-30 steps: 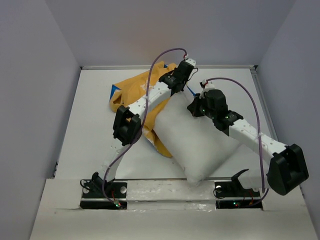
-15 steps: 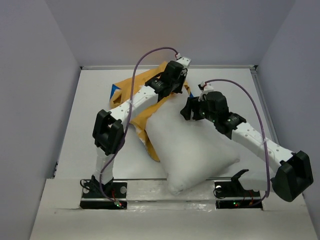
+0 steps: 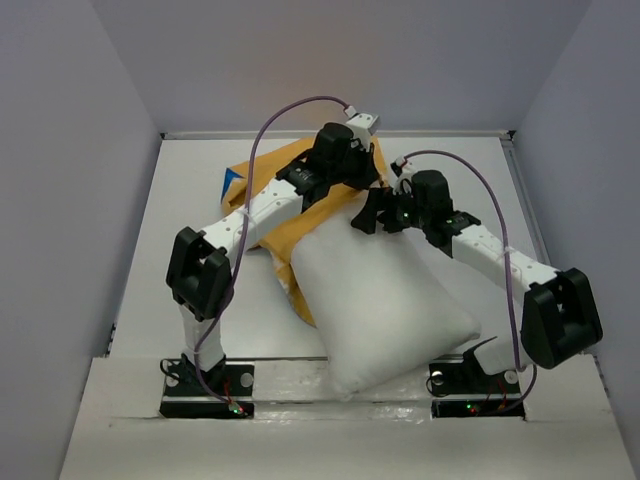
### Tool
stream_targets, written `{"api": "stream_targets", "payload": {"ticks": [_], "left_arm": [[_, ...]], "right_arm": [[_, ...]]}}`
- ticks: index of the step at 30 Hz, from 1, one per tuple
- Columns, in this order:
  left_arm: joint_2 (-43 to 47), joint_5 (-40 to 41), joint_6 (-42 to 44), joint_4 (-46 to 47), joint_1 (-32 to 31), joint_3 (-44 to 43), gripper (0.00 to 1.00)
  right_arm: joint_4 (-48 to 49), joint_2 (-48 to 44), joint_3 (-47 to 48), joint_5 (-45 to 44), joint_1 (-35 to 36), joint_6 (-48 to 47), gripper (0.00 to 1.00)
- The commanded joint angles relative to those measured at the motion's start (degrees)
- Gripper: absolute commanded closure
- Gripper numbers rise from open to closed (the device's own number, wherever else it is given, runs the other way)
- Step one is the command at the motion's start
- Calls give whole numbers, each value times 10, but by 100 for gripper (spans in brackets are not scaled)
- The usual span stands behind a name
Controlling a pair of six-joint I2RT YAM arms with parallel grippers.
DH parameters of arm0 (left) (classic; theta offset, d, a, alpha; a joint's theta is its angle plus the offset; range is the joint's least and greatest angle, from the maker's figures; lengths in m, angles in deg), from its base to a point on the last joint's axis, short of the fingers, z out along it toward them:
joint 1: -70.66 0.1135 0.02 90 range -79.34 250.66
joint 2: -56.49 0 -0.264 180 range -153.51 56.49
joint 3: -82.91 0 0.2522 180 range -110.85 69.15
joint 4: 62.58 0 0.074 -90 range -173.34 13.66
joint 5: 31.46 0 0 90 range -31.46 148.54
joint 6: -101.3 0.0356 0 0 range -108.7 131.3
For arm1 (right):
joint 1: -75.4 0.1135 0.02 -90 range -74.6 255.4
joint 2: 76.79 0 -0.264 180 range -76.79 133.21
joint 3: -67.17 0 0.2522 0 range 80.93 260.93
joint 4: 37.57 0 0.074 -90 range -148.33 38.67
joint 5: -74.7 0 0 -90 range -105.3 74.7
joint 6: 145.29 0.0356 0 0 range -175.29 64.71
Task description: Put the pillow into the pillowcase
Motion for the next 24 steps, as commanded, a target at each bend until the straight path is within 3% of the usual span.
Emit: {"api": "stream_targets", "payload": {"ticks": [1, 2, 5, 6, 7, 8, 11, 14, 18, 24], "left_arm": [[65, -94, -50, 75, -5, 25, 100], [73, -102, -57, 100, -5, 34, 100], [104, -123, -93, 142, -5, 80, 100], [111, -132, -114, 154, -5, 93, 100], [130, -141, -126, 165, -5, 118, 100], [140, -153, -136, 190, -6, 133, 100], [179, -179, -178, 252, -17, 191, 100], [200, -202, -208, 288, -48, 212, 100], [213, -209, -236, 317, -107, 213, 100], [246, -218, -279, 343, -144, 249, 100]], "right_arm": [[88, 30, 11, 41, 16, 28, 0], [111, 35, 5, 38, 16, 44, 2], [204, 47, -9, 10, 16, 81, 37], [258, 43, -16, 0, 16, 94, 78], [290, 38, -32, -21, 16, 108, 92], [323, 30, -44, -30, 16, 131, 100], [535, 2, -96, -28, 3, 196, 100], [586, 23, -88, -30, -8, 270, 100], [554, 96, -48, -76, -8, 322, 100], [457, 108, -36, -186, -8, 361, 100]]}}
